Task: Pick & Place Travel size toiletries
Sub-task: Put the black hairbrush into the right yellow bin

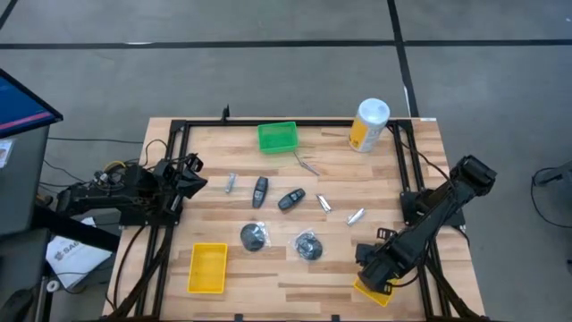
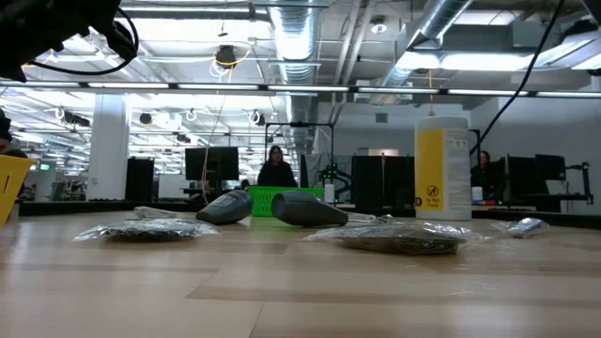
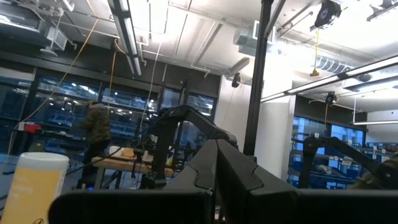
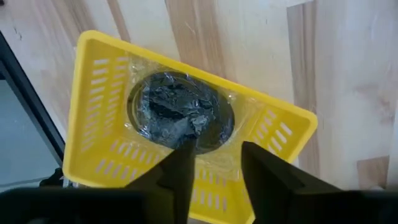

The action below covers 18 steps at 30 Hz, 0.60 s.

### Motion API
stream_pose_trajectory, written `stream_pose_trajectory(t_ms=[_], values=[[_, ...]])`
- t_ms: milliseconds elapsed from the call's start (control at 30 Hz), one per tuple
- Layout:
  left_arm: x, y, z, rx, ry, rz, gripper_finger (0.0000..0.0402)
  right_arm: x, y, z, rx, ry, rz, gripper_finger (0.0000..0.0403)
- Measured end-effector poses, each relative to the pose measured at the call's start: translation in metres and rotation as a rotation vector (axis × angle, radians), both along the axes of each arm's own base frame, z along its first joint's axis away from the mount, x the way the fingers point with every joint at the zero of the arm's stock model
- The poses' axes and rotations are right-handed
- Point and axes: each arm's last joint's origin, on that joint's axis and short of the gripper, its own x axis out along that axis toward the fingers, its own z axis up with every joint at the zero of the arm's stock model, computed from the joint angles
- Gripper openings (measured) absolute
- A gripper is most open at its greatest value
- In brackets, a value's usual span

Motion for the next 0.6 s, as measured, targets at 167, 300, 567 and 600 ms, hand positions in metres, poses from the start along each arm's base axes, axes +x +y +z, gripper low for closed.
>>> stream_pose_trajectory(t_ms=[167,300,567,600], values=[[0.0,0.0,0.0,0.0,-0.001,0.001,0.0001,0.001,-0.01,0.026,0.057,-0.064,0.06,0.0168],[0.0,0.0,0.0,0.001,-0.003,0.001,0.0001,0.006,-0.036,0.061,0.109,-0.184,-0.002,0.0191],[0.0,0.0,0.001,0.001,-0.007,0.001,0.0001,0.046,-0.087,0.09,0.099,-0.454,-0.225,0.0213],[0.0,0.0,0.001,0.001,-0.007,0.001,0.0001,0.055,-0.09,0.087,0.099,-0.47,-0.238,0.0213]])
